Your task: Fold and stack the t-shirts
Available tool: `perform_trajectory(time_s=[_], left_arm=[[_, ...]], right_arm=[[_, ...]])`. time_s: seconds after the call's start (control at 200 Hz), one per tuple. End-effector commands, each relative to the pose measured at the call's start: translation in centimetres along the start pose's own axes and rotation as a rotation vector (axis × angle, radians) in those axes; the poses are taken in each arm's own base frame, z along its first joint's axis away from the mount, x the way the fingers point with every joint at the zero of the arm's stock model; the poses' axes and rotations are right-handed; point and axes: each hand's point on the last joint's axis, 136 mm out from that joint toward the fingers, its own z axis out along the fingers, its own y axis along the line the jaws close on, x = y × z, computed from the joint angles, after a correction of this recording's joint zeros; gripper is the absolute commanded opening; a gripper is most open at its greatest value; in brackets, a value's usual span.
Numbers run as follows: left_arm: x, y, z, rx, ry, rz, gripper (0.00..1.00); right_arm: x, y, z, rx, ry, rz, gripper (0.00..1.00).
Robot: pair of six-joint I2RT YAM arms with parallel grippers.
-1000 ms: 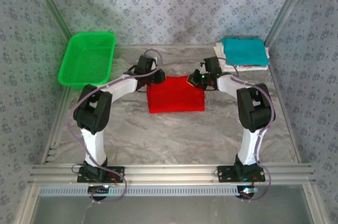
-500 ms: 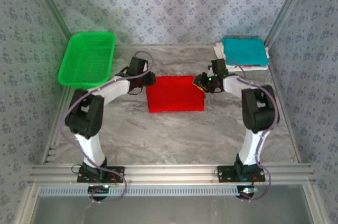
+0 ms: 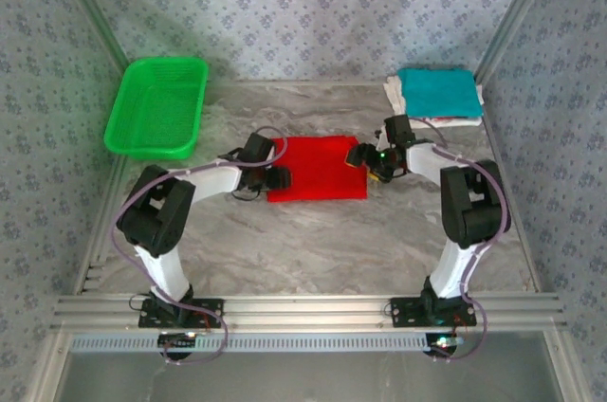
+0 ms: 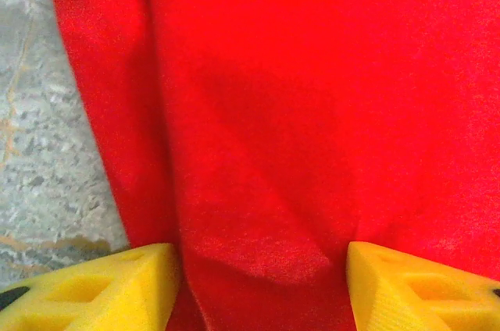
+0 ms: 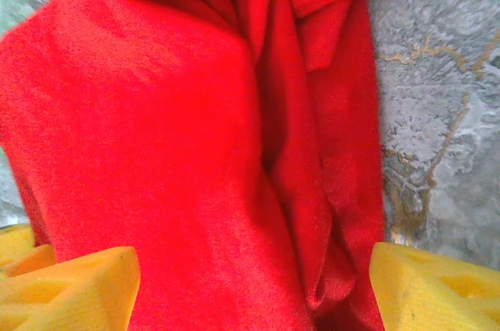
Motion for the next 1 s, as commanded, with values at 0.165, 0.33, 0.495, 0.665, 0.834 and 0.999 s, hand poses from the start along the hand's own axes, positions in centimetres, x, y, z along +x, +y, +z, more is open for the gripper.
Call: perform_trajectory(time_s=[0.165, 0.33, 0.495, 0.665, 0.834, 0.999], left_arm=[[1.2, 0.3, 1.9, 0.012, 0.042, -0.008, 0.57], [1.1, 0.3, 2.1, 0.018, 0.035, -0.001, 0.56], [1.2, 0.3, 2.3, 0.02, 0.03, -0.004, 0.55], [0.5, 0.3, 1.4, 0.016, 0.002, -0.015, 0.54], [-2.5, -0.3, -3.9, 0.02, -0.157, 0.016, 0.64], [-5.5, 0.3, -11.5, -0.062, -0.374, 0.054, 0.79]], right_arm=[[1.6, 1.1, 3.2, -0.076, 0.111, -0.022, 0.73], [1.3, 3.9, 3.4, -0.146, 0.094, -0.034, 0.54], [0.9, 4.0, 4.1, -0.101, 0.077, -0.027, 0.29], [-1.0, 3.2, 4.4, -0.058, 0.058, -0.021, 0.0], [-4.5, 2.6, 2.5, 0.047, 0.011, -0.127, 0.0], [-8.8, 2.8, -0.3, 0.16, -0.021, -0.257, 0.0]])
